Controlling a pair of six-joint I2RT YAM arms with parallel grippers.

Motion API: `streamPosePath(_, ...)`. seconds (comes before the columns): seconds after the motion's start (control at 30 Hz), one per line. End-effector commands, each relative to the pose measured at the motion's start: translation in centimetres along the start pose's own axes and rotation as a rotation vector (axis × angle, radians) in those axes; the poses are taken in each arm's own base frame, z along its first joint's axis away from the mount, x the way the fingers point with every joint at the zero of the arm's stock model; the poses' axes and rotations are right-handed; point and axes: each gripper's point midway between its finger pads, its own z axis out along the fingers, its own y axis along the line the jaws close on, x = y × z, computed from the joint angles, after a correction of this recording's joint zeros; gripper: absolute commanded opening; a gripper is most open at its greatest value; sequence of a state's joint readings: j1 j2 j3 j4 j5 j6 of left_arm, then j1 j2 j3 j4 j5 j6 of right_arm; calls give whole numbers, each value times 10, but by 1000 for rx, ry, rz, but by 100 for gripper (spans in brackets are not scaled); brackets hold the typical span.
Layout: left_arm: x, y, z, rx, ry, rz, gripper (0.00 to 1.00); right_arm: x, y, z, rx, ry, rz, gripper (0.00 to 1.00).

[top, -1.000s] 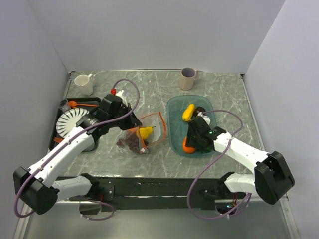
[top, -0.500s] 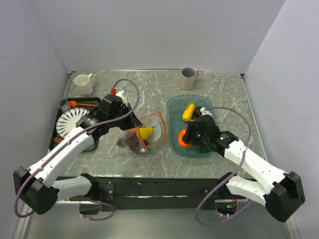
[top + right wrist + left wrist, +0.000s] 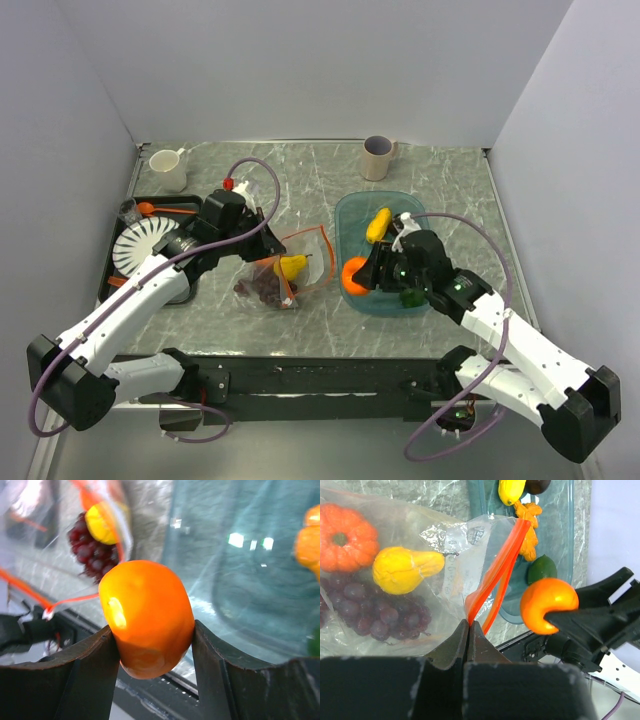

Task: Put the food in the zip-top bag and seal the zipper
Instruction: Pick up the fake fruit from the bin, then place the fake fruit in the zipper food storage bag.

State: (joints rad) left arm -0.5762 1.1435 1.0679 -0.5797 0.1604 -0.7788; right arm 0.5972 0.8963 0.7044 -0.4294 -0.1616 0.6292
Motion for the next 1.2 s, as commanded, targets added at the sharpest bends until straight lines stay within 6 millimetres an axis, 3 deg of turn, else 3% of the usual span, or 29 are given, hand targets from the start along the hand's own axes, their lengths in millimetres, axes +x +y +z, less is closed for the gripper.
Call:
streamPosePath(0.0,-10,-13,-1,56,-35,19,1,-27,53,-19,-175,-72,-73,29)
streamPosePath(0.23,-8,-14,1,66,-22,21,1,-30,82,-18,-255,-65,-110,29)
streamPosePath(0.67,-11,-16,0,59,-21,24,1,-34,109,44,-202,37,-120,32)
streamPosePath(0.83,-15,-17,-8,54,-45,26,1,-33,109,73,-77,106,-168,31)
streamPosePath(1.0,-27,-15,-17,21,-110,10,1,-31,121,84,-77,105,-192,43)
streamPosePath(1.07,-28,-13,-22,15,-127,-2,1,-31,126,84,-92,101,-197,55)
streamPosePath(1.17,-32,-11,-27,6,-158,-10,1,-34,139,80,-144,95,-204,62)
